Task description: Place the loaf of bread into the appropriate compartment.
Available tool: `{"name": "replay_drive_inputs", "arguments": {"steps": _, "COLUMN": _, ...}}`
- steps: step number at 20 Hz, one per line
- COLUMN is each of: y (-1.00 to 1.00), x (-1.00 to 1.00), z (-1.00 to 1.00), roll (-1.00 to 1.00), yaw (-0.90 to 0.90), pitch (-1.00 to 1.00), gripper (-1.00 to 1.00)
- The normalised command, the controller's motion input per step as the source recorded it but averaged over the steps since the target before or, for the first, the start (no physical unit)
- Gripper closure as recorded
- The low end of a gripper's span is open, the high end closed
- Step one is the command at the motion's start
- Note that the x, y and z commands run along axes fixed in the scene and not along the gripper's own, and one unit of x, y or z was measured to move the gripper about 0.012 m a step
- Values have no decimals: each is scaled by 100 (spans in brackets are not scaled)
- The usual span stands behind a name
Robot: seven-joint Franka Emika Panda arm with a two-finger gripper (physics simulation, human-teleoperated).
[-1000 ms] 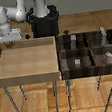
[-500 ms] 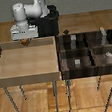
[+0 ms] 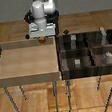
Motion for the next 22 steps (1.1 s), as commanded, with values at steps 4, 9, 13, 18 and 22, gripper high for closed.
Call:
{"name": "replay_drive_inputs", "arguments": {"steps": 4, "y": 100, "x": 0, "z": 0, "roll": 0, "yaw": 0, "pitch": 0, "gripper": 100}}
{"name": "replay_drive_inputs", "arguments": {"steps": 9, "y": 100, "x": 0, "z": 0, "roll": 0, "yaw": 0, "pitch": 0, "gripper": 100}}
{"name": "replay_drive_inputs", "arguments": {"steps": 13, "y": 100, "x": 0, "z": 0, "roll": 0, "yaw": 0, "pitch": 0, "gripper": 100}}
{"name": "replay_drive_inputs", "arguments": {"steps": 18, "y": 60, "x": 30, "z": 0, "roll": 0, "yaw": 0, "pitch": 0, "gripper": 100}}
{"name": "replay_drive_inputs", "arguments": {"steps": 22, "y": 0, "x": 100, "z": 0, "roll": 0, "yaw": 0, "pitch": 0, "gripper": 100}}
